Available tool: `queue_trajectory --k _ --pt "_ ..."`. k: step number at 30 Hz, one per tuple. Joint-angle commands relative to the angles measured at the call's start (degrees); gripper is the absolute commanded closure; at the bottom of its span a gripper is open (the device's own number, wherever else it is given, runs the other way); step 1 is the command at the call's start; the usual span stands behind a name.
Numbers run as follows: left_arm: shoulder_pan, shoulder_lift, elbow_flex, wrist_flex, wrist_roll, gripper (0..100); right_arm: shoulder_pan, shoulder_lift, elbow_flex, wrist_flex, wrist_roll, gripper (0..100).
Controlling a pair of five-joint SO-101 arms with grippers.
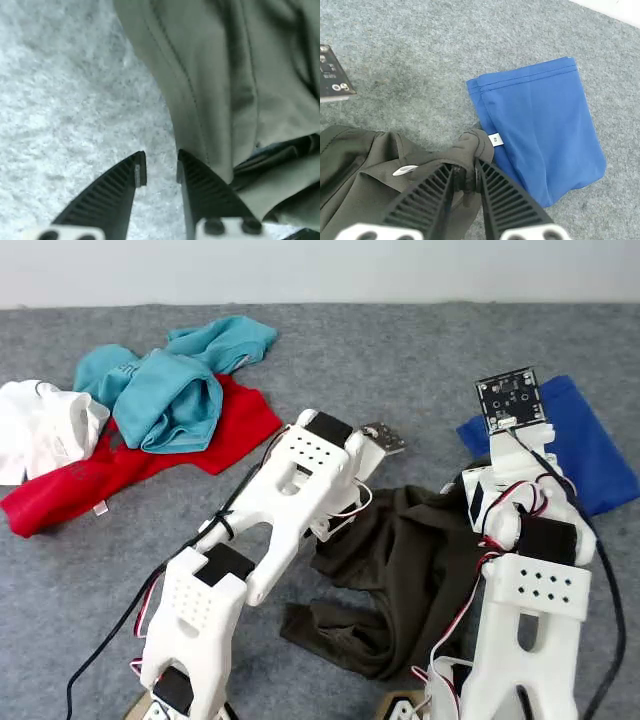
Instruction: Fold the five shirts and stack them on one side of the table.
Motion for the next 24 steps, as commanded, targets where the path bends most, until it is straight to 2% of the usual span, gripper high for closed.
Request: queue_trajectory --k 1,11,16,24 --pt "1.67 -1.49 -0.22 1.49 -1.14 89 0.48 -0.4 -0.18 -0.84 0.53 98.9" --pt "2.2 -4.66 0.75 1.58 -0.97 89 0.48 -0.4 -0.18 -0.84 0.53 98.9" --pt "2.2 -8.26 8.13 1.49 -0.97 89 0.48 -0.4 -0.18 -0.84 0.53 98.9" --pt "6.51 -8.26 9.63 1.23 -1.23 89 0.57 -0.4 -0.09 -0.84 0.44 98.9"
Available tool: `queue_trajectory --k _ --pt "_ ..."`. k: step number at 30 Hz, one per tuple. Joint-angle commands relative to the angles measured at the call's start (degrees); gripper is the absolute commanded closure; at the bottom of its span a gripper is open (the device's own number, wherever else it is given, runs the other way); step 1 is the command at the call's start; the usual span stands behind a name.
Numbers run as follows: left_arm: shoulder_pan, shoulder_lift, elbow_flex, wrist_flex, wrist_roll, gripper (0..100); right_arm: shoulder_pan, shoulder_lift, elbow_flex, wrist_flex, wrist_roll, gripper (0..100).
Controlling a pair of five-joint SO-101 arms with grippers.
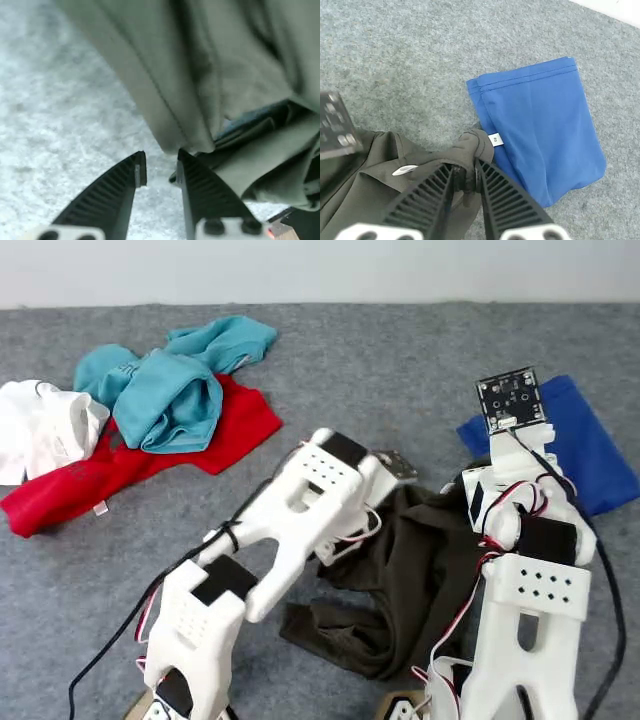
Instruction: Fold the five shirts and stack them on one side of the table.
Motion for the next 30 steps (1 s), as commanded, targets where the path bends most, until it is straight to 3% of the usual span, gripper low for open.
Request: queue_trajectory --k 1,16,24,30 --pt "1.32 -3.08 0.13 0.7 -0.79 89 0.57 -0.4 -0.09 -0.84 0.44 98.9" --pt "1.05 5.54 -4.44 -3.96 -0.44 89 0.48 -0.4 -0.09 -0.84 0.44 98.9" --pt "7.56 10.29 -6.9 -4.22 -0.35 89 0.48 -0.4 -0.09 -0.84 0.44 98.9" --pt "7.74 13.19 -6.99 -4.31 -0.35 91 0.57 -0.4 -0.09 -0.75 0.44 98.9"
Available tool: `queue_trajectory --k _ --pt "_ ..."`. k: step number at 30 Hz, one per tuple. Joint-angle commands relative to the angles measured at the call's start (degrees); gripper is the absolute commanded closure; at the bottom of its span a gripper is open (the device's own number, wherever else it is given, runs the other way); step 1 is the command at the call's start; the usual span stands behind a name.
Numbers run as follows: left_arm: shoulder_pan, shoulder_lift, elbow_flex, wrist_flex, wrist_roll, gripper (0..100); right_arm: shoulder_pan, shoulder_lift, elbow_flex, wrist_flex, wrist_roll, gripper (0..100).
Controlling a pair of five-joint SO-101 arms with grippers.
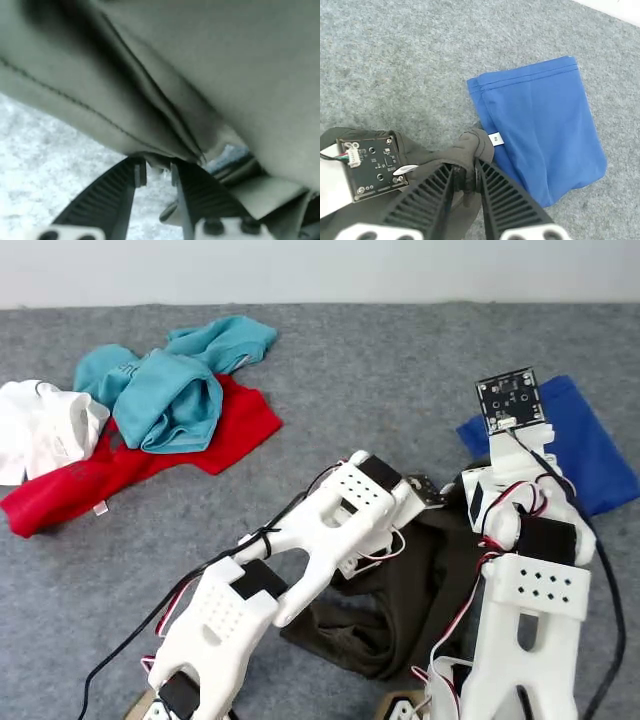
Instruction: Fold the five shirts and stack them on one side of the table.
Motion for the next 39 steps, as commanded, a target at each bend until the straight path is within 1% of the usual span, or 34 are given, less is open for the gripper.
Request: queue_trajectory --k 1,3,4,7,11,15,21,25,28,33,36,39 --pt "1.85 1.32 -0.48 -0.88 0.09 93 0.57 -0.4 -0.18 -0.75 0.44 98.9" --pt "1.85 1.32 -2.15 -0.18 0.09 98 0.57 -0.4 -0.18 -0.75 0.44 98.9" --pt "1.85 1.32 -3.3 0.88 0.09 99 0.57 -0.4 -0.18 -0.75 0.44 98.9" --pt "1.67 1.32 -8.13 4.57 0.0 98 0.57 -0.4 -0.18 -0.75 0.44 98.9" --pt "-0.79 1.23 -12.18 5.01 0.0 98 0.57 -0.4 -0.18 -0.75 0.44 98.9" --pt "-6.86 -2.81 -12.53 5.01 0.0 98 0.57 -0.4 0.09 0.48 0.44 98.9" --pt "-18.2 -18.2 -12.53 5.01 0.0 98 0.48 -0.4 0.88 0.22 0.44 98.9" --pt "-23.56 -26.64 -12.44 4.92 -0.09 98 0.04 -0.4 0.88 0.13 0.44 98.9" --pt "-24.97 -29.19 -12.44 4.92 -0.26 98 -0.04 -0.4 0.88 0.13 0.44 98.9" --pt "-25.14 -29.36 -12.62 4.92 -0.26 98 -0.04 -1.36 0.88 0.31 0.44 98.9" --pt "-25.32 -29.89 -13.41 4.84 -0.35 98 -0.04 -5.76 0.62 -0.13 0.44 98.9" --pt "-25.32 -29.89 -17.19 4.84 -0.35 98 0.04 -12.44 0.62 -0.13 0.44 98.9"
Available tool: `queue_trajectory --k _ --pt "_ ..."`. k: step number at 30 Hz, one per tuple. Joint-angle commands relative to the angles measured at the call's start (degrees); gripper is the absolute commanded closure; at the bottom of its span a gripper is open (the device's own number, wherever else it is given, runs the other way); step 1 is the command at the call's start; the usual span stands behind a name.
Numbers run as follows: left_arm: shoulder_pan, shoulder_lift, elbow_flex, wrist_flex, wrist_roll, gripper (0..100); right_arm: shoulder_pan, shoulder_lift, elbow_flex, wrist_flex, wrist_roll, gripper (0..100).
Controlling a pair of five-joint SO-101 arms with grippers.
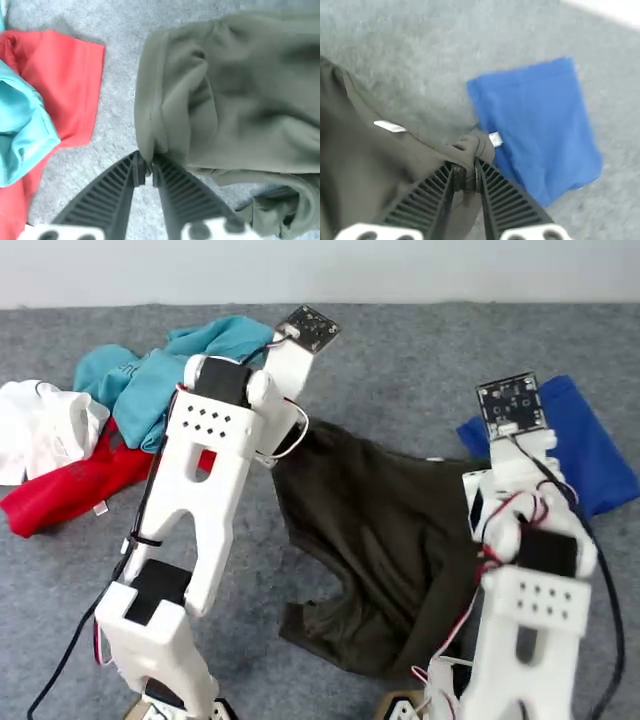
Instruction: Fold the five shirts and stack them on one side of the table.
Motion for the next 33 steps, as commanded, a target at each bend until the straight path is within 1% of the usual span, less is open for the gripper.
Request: queue_trajectory --k 1,5,9,13,16,21,24,26,28,31,33 --pt "-0.62 -3.87 -6.73 1.14 -0.35 98 0.31 -8.57 -0.53 -0.31 0.44 98.9" --pt "-0.62 -3.87 -16.13 1.14 -0.35 98 0.57 -14.73 0.09 0.48 0.79 98.9" --pt "-2.02 -3.87 -22.46 1.14 -0.35 98 0.57 -16.31 3.52 1.36 3.87 98.9" --pt "-6.86 -3.87 -22.55 1.23 -0.26 98 0.66 -16.48 6.33 1.45 3.78 98.9" --pt "-9.14 -3.78 -21.85 1.23 -0.09 98 0.66 -16.48 6.51 1.19 3.69 98.9" --pt "-9.58 -3.78 -17.27 1.14 -0.35 98 0.4 -16.48 6.51 0.75 3.69 98.9" --pt "-9.58 -3.87 -17.54 1.14 -0.09 98 0.57 -16.48 6.42 -3.03 3.52 98.9" --pt "-9.32 -3.87 -19.47 1.14 0.09 98 0.48 -16.48 4.84 -6.37 2.02 98.9" --pt "-9.23 -4.31 -22.11 1.14 1.58 98 0.48 -16.4 0.44 -7.6 0.44 98.9" --pt "-9.14 -7.65 -23.96 1.14 6.15 98 0.57 -15.87 -7.56 -6.37 -2.46 98.9" --pt "-9.23 -11.08 -23.78 1.14 7.56 98 0.57 -15.87 -12.22 -4.09 -4.22 98.9"
